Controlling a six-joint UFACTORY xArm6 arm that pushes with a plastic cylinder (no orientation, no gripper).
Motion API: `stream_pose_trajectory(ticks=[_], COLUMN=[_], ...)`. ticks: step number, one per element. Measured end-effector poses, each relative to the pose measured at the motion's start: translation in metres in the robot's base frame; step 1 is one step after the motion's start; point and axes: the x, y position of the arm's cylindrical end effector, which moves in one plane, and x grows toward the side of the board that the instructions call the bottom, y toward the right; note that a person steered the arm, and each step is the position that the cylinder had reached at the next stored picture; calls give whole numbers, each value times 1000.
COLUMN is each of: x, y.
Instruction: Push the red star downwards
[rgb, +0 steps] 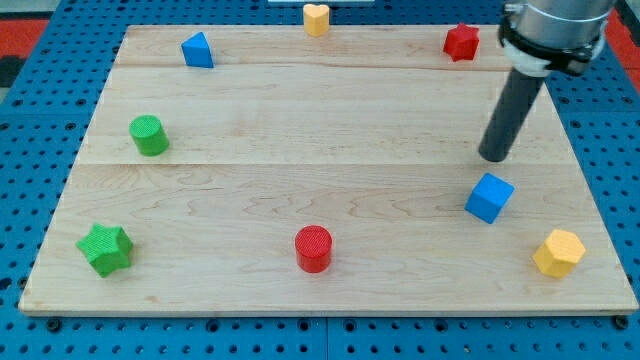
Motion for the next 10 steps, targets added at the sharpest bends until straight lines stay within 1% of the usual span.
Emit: stream_pose_trajectory(ticks=[1,3,4,5,6,7,8,10], x=[28,-102,-173,-243,-238,-220,-206,-206], y=[18,80,116,78,0,-31,-33,-33])
